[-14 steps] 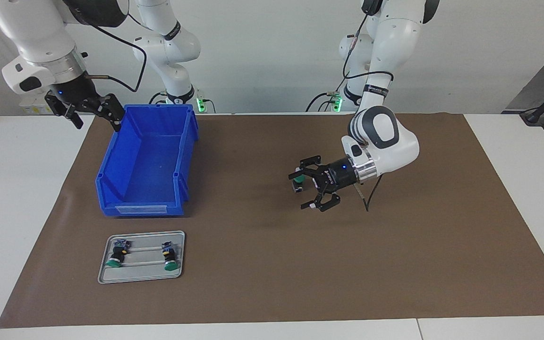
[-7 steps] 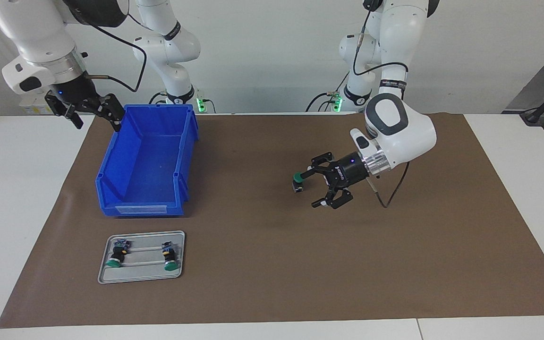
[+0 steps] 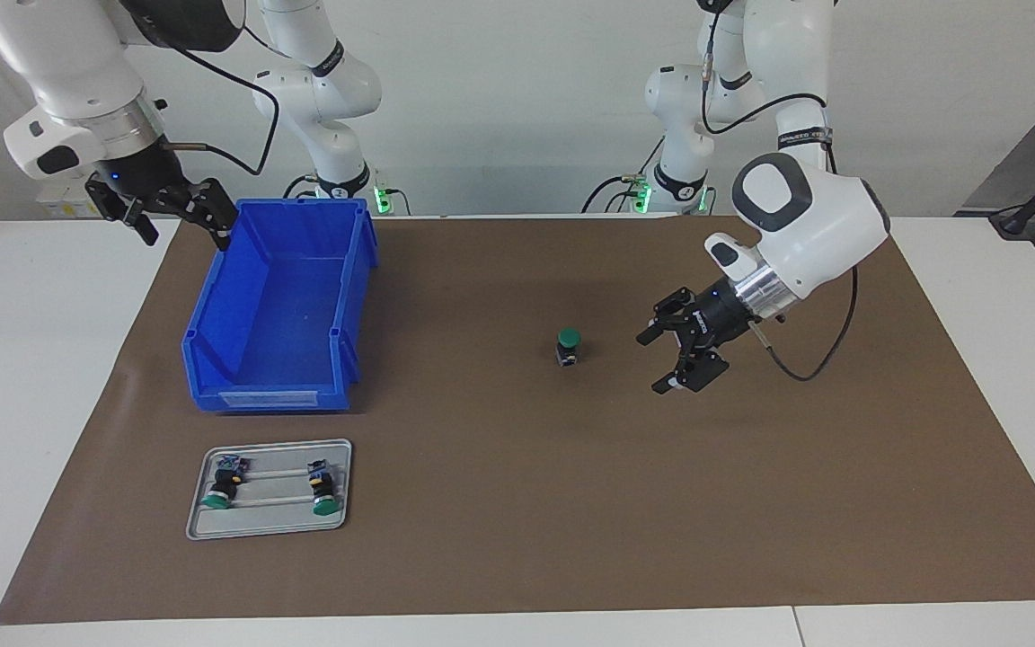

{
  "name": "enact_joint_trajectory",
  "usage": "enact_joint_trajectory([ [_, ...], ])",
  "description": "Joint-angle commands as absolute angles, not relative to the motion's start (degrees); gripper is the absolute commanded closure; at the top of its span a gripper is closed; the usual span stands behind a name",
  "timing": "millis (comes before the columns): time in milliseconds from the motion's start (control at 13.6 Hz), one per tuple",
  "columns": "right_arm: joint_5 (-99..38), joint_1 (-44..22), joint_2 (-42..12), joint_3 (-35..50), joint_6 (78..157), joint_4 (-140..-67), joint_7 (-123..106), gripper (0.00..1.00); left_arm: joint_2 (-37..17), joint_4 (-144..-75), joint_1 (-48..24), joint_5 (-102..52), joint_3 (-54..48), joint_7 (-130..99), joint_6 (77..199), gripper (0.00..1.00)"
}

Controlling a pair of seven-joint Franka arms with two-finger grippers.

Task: Place and press button with both arms
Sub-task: 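Withdraw the open left gripper away from the button to rest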

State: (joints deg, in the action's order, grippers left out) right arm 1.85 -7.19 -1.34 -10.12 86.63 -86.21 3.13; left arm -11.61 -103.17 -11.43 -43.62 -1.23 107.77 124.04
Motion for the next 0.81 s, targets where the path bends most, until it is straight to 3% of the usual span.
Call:
enact_joint_trajectory([
  [0, 1.49, -7.03, -0.44, -9.84, 86.22, -87.10, 3.43, 0.00, -10.90, -100.03, -10.99, -33.53, -0.35, 107.40, 120.42, 0.00],
  [738, 1.49, -7.03, -0.44, -9.84, 86.22, -87.10, 3.43, 0.00, -8.27, -97.82, -8.88, -6.60, -0.26, 117.14, 117.25, 0.00],
])
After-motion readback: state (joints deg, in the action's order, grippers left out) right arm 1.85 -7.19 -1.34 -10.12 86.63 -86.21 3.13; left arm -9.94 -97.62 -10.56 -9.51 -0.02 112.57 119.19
